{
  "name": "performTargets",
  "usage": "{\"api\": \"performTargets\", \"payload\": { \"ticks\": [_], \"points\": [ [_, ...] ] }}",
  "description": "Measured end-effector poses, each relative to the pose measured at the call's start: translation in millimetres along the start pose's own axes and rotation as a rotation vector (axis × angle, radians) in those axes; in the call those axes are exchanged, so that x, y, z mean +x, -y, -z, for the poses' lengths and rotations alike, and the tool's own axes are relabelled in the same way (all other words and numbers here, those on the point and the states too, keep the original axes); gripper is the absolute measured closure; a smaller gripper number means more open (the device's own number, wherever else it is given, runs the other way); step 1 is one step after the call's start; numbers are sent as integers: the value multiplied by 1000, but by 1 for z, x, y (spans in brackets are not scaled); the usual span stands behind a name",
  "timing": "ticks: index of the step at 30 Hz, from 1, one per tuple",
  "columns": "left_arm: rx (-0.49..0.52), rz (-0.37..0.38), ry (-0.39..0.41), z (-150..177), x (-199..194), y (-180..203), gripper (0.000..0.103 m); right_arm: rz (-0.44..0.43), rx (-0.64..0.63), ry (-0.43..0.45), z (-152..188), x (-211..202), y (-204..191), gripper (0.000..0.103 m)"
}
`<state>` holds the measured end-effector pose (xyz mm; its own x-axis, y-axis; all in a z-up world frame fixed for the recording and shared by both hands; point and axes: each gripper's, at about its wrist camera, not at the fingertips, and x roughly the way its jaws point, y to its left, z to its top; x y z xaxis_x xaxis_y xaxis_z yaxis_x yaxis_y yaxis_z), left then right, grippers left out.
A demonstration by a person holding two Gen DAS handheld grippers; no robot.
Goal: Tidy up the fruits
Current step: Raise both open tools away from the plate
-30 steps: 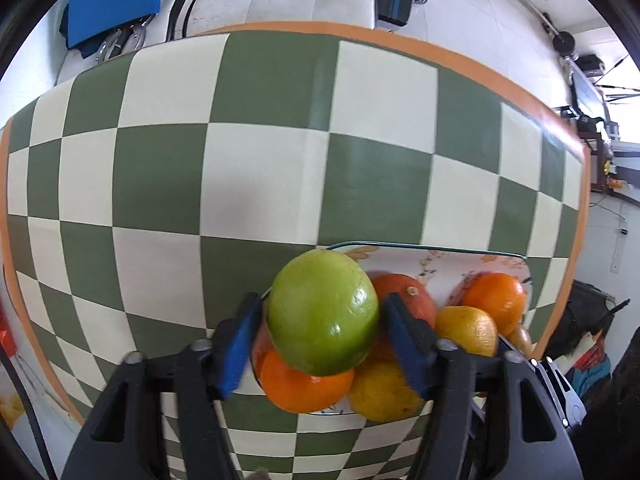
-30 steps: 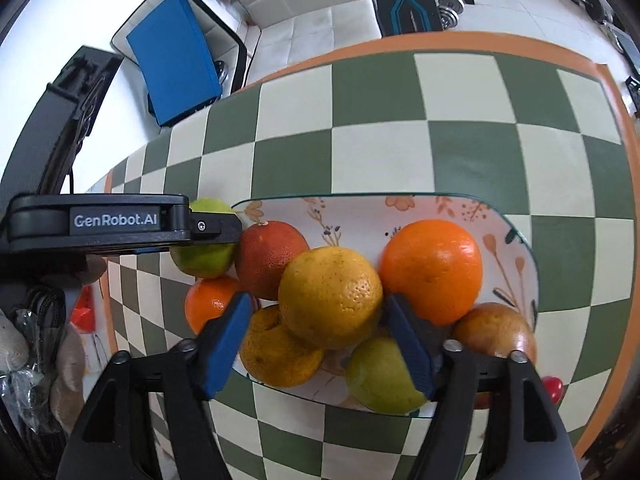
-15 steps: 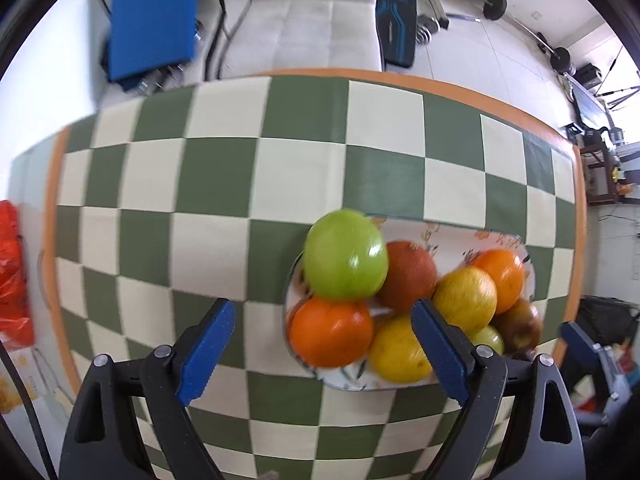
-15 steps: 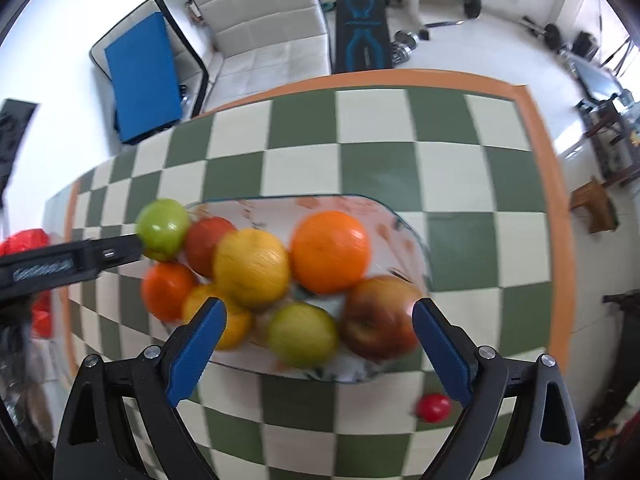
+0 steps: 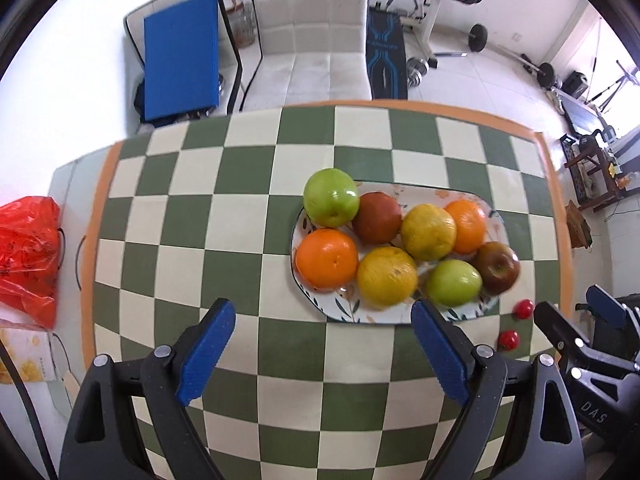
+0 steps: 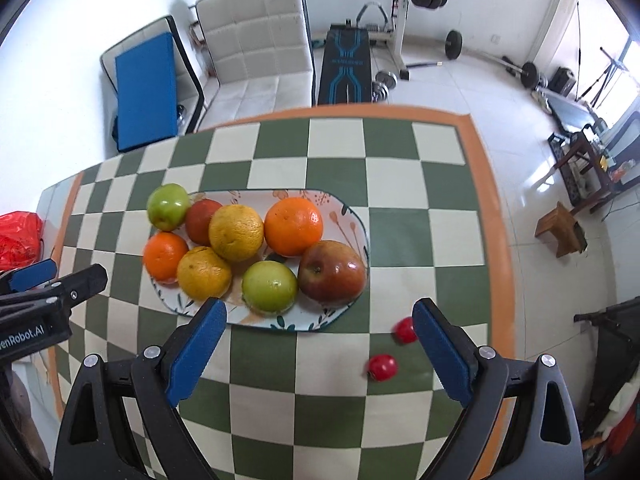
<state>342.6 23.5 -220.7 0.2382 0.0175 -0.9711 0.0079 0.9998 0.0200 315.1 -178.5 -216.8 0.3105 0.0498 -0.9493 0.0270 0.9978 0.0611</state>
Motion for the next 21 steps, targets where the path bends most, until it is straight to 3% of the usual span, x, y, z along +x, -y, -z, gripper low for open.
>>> {"api": "performTargets", "payload": {
  "ticks": [21],
  "points": [
    [20, 37, 228, 72, -128, 15, 13, -21, 10, 201, 58, -156, 10, 7]
  ]
}}
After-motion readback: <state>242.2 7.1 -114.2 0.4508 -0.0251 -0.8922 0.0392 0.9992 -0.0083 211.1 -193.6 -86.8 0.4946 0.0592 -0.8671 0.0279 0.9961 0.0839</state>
